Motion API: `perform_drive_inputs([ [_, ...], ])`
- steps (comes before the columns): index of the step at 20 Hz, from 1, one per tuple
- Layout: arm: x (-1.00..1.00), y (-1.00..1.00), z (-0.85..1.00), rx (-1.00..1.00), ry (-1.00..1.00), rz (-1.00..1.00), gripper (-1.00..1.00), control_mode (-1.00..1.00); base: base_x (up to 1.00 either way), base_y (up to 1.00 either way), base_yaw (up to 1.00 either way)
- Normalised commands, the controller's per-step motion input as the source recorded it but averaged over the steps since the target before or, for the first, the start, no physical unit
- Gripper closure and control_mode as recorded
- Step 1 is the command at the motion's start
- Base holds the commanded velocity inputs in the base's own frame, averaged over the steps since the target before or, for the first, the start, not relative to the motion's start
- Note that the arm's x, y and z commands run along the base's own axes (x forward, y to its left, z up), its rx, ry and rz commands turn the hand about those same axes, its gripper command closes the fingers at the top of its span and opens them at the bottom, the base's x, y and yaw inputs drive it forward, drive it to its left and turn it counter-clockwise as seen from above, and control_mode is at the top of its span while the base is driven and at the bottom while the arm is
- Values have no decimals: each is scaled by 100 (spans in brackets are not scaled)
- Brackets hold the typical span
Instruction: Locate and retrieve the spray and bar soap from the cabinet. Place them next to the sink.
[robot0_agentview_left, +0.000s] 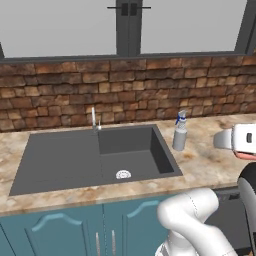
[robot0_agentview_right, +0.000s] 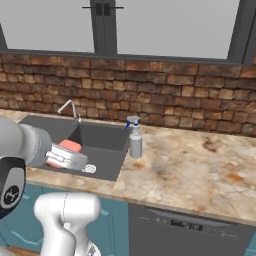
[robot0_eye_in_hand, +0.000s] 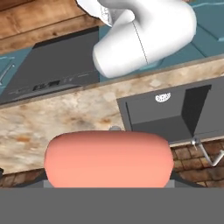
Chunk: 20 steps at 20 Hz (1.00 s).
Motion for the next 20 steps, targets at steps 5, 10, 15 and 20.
perform_drive_inputs([
  [5,36,-12,-10,0,12,6,100,-100,0,0,0],
  [10,57,-13,-33,-3,22,8,100,-100,0,0,0],
  [15,49,-21,-49,-9,25,19,100,-100,0,0,0],
  [20,13,-27,-47,-4,2,28,100,-100,0,0,0],
])
